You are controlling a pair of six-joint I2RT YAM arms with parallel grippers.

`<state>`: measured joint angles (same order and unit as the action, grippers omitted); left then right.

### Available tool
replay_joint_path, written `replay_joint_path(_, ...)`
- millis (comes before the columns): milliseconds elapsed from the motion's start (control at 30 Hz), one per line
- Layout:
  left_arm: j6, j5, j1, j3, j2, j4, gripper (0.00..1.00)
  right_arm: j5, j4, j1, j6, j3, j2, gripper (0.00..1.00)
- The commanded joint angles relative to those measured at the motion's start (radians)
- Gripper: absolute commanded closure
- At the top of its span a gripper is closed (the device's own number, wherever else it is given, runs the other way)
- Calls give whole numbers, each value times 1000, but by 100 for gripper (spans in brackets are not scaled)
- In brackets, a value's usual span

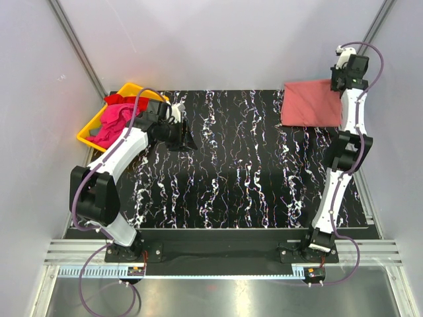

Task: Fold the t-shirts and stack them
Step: Neatly place the folded tshirt to the corner

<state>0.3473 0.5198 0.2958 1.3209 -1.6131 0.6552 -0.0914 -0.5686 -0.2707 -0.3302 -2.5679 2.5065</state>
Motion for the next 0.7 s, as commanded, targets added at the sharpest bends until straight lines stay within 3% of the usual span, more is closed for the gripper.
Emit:
replay_joint_path(0, -11, 14, 5, -3, 30, -35, 50, -47, 182, -38, 57, -17, 20, 100)
replay_joint_path(200, -7, 17, 5, -3, 15, -40, 50, -41, 265, -59, 94, -95, 135, 98)
replay_joint_path(333, -5, 19, 8, -9, 7, -40, 50, -10, 432, -61, 85, -96, 199, 62)
replay_joint_path(433, -1, 20, 16, -12, 2, -49, 50, -16, 492, -64, 86, -193, 281, 22)
replay_joint_path(467, 2, 25, 19, -14, -1, -51, 50, -18, 504, -64, 94, -189, 279, 13)
replay_joint_path(667, 19, 62, 29, -26, 1, -81, 50, -79, 509, -58, 151, -46, 154, 5)
